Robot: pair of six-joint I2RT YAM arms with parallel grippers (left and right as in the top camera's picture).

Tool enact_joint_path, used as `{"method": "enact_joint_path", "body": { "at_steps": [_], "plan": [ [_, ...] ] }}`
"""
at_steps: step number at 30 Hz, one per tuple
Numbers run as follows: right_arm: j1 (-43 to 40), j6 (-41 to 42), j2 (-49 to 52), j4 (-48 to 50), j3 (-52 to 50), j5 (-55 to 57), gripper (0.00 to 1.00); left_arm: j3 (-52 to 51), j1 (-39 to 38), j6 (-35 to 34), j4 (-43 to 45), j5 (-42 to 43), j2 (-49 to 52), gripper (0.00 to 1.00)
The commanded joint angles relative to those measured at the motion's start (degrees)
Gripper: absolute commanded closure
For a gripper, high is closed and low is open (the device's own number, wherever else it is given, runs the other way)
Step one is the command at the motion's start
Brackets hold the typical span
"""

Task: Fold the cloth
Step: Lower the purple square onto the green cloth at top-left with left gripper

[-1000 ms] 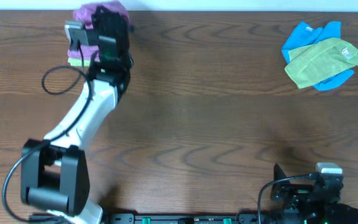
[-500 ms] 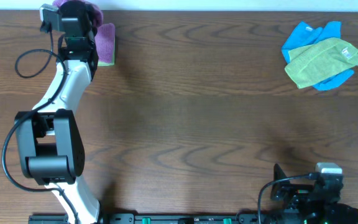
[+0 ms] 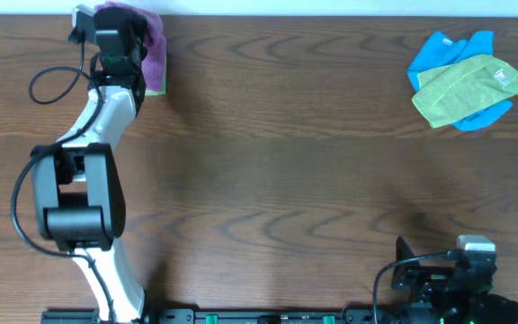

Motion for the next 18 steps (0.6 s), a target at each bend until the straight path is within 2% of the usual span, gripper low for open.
{"method": "enact_joint_path", "body": {
  "at_steps": [1,5,14,18],
  "plan": [
    [-0.5,-0.6,-0.2,0.0,-0.1,0.6,0.01,1.1,1.2,1.4,3.0,0.3,1.2,0.94],
    [-0.5,-0.6,-0.2,0.0,-0.1,0.6,0.01,1.2,1.2,1.4,6.7,-0.1,2.9,0.94],
    [-0.5,-0.6,-0.2,0.0,-0.1,0.6,0.01,1.2,0.9,1.4,6.3,0.2,3.7,0.94],
    [-0.5,-0.6,-0.2,0.0,-0.1,0.6,0.01,1.2,0.9,1.4,2.8,0.2,3.7,0.94]
  ]
}}
